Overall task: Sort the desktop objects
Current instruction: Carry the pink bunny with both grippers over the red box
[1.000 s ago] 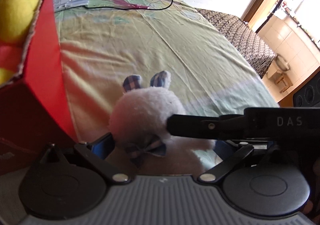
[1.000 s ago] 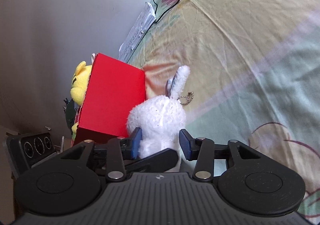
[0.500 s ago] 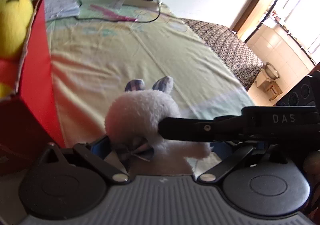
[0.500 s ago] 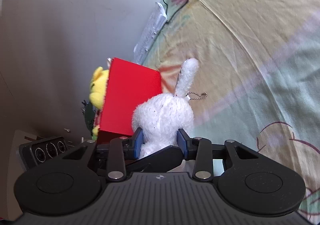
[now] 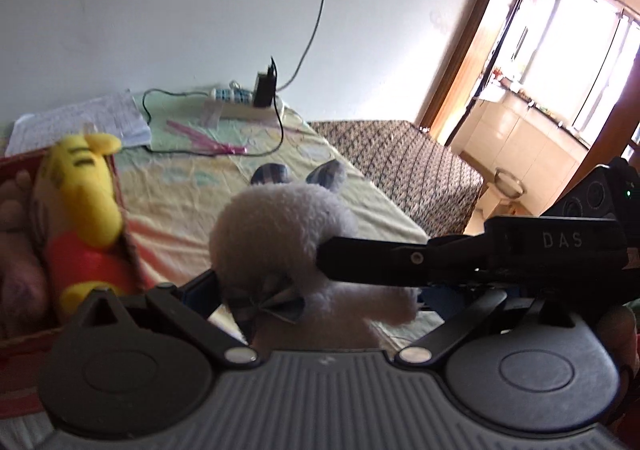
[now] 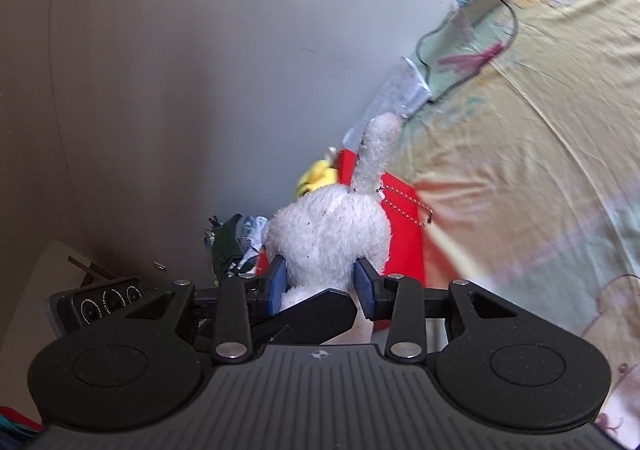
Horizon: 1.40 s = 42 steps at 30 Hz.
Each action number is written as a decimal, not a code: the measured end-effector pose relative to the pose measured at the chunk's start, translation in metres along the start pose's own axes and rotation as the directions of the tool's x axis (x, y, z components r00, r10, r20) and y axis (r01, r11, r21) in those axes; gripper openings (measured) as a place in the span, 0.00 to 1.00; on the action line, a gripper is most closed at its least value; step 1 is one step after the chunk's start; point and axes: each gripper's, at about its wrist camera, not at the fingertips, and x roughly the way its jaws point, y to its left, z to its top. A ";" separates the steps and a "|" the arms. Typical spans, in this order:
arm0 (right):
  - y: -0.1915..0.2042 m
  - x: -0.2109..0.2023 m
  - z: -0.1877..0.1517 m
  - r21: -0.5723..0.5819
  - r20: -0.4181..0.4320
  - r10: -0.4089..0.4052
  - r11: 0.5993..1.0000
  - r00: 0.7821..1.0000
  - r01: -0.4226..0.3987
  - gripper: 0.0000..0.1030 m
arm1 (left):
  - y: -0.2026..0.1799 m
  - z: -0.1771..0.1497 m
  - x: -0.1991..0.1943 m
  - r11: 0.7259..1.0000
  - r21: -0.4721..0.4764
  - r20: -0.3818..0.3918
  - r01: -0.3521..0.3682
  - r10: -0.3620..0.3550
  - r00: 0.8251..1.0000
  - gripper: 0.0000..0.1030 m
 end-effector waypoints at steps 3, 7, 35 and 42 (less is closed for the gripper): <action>0.019 0.009 -0.006 -0.034 0.012 0.025 0.999 1.000 -0.025 0.39 | 0.011 0.003 -0.022 1.000 -0.005 0.039 -0.001 0.001 0.999 0.98; 0.041 0.029 -0.012 -0.065 0.009 0.050 0.997 0.999 -0.049 0.39 | 0.028 0.003 -0.049 1.000 -0.012 0.088 -0.017 0.018 0.996 0.98; 0.100 0.185 -0.023 -0.236 -0.163 -0.068 0.971 0.984 0.028 0.38 | 0.202 -0.004 -0.084 0.967 -0.241 0.086 -0.085 0.108 0.990 0.99; 0.091 0.206 -0.022 -0.241 -0.162 -0.107 0.968 0.981 0.065 0.37 | 0.225 -0.001 -0.069 0.970 -0.224 0.061 -0.092 0.108 0.992 1.00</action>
